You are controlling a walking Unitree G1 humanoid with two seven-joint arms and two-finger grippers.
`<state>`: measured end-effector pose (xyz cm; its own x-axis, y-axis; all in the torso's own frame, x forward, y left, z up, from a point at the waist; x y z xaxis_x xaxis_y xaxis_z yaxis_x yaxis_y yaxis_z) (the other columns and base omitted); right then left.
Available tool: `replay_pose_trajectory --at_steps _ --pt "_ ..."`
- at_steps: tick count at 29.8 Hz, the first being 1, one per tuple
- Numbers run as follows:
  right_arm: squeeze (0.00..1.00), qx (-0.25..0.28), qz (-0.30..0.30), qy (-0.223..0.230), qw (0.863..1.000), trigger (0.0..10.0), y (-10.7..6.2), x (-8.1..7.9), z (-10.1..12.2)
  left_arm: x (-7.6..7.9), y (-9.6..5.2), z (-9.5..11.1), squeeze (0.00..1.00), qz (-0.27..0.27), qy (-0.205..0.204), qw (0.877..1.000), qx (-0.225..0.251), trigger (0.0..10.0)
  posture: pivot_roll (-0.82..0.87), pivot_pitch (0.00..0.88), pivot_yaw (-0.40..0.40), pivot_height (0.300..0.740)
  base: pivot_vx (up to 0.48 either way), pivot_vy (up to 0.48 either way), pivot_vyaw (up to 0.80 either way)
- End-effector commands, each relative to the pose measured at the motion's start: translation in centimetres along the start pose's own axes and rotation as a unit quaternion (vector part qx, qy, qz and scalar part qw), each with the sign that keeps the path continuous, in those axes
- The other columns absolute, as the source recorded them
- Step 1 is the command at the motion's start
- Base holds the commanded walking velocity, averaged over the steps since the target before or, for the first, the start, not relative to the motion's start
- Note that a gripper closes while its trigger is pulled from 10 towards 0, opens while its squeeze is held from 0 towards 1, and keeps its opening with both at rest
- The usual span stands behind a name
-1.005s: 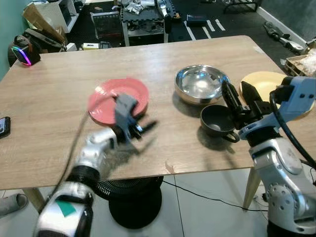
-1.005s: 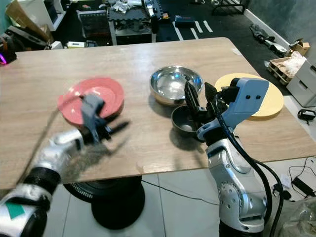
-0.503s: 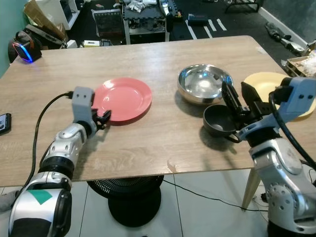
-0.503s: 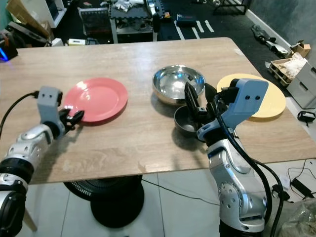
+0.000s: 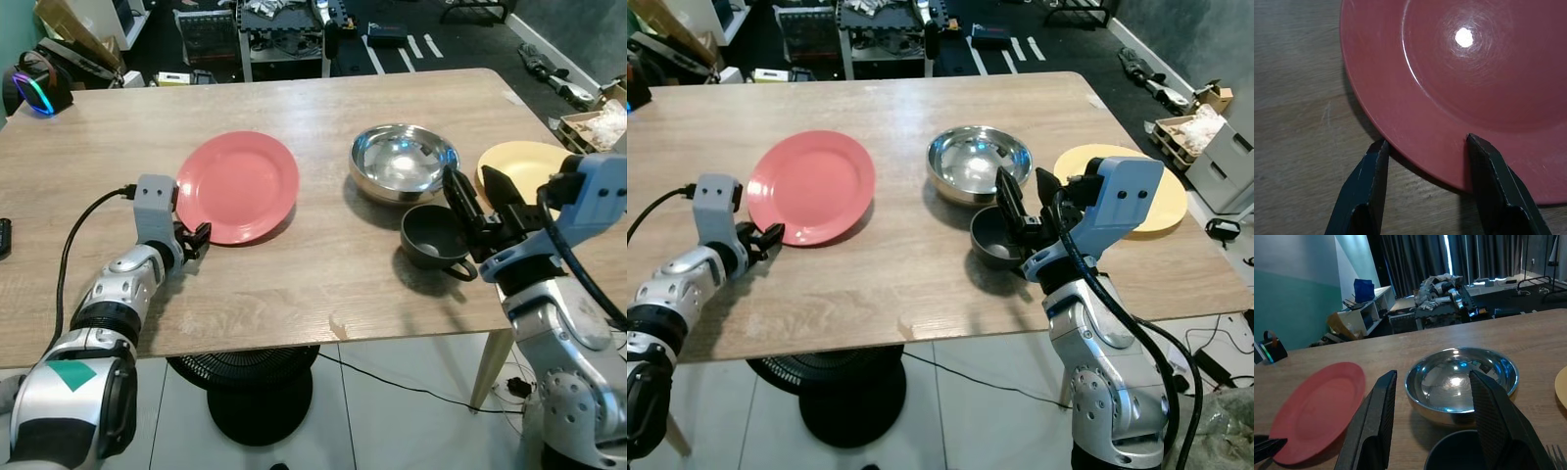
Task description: Setting the table
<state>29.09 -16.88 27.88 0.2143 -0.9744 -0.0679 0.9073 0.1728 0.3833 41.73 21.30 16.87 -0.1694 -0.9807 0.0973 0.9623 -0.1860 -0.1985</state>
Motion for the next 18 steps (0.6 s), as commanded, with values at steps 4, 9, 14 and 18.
replay_pose_trajectory --at_steps 4,9,14,18 --pt "0.00 -0.010 0.002 0.004 1.000 10.0 -0.2 -0.1 -0.3 2.1 0.0 -4.4 0.00 -0.073 0.047 0.988 -0.128 10.0 -0.22 0.187 0.095 0.740 0.000 0.000 0.00" --pt "0.00 -0.009 -0.001 0.004 1.000 10.0 -0.2 0.0 -0.3 3.6 0.0 -5.5 0.00 -0.119 0.085 0.976 -0.163 10.0 -0.22 0.183 0.107 0.740 0.000 0.000 0.00" --pt "0.00 -0.007 -0.009 0.005 1.000 10.0 -0.3 0.2 -0.4 5.6 -0.1 -6.9 0.00 -0.182 0.128 0.955 -0.197 10.0 -0.21 0.175 0.121 0.740 0.000 0.000 0.00" --pt "0.00 -0.005 -0.011 0.006 1.000 10.0 -0.2 0.2 -0.5 6.9 -0.7 -8.7 0.00 -0.230 0.154 0.934 -0.225 10.0 -0.20 0.165 0.130 0.740 0.000 0.000 0.00"
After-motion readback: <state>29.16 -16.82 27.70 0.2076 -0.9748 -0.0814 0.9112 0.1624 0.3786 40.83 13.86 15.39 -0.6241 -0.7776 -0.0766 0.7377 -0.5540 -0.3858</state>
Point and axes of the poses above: a point about 5 cm out from each wrist's last joint towards the gripper, its own y axis pointing out of the wrist towards the gripper, its own z axis along the axis of the wrist's last joint, x = y × z, the point moved 2 cm from there along y, pointing out of the wrist towards the gripper, and after that the axes turned 4 degrees about -y, right-handed, at the moved point
